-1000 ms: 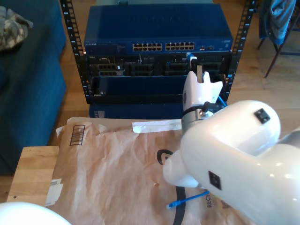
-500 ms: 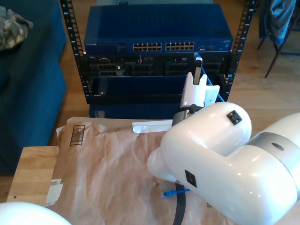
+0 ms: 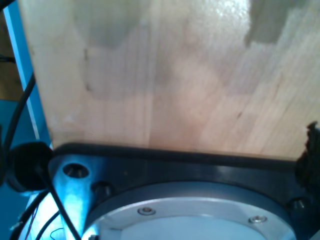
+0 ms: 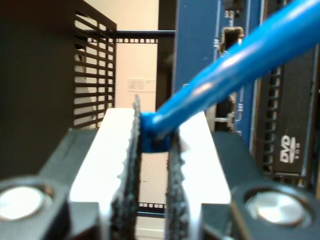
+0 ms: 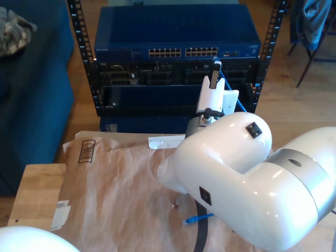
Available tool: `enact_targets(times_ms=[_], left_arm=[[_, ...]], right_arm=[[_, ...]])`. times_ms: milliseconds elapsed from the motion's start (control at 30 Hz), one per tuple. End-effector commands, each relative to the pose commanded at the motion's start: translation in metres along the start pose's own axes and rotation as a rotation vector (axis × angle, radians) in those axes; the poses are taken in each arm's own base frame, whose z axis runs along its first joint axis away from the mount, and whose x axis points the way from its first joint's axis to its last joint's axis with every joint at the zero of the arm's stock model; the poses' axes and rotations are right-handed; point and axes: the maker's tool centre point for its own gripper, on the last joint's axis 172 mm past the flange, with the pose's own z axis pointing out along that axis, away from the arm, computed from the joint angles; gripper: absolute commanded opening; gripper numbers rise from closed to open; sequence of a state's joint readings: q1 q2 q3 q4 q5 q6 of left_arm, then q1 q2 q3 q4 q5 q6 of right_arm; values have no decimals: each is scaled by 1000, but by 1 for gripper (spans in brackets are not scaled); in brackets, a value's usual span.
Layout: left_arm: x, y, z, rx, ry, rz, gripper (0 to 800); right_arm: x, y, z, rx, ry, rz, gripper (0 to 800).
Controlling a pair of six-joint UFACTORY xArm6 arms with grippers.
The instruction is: Grab the cable and plug it in
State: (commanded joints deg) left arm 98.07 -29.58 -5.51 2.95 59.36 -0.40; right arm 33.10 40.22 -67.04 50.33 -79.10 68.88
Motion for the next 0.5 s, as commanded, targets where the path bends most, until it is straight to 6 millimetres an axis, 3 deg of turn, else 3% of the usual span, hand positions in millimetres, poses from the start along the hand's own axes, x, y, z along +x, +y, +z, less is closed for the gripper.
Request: enact_targets(times_ms=[500], left_arm=[[0, 0, 0, 0, 0, 0, 800]], right_arm=[[12, 10, 21, -22, 25, 9, 2]])
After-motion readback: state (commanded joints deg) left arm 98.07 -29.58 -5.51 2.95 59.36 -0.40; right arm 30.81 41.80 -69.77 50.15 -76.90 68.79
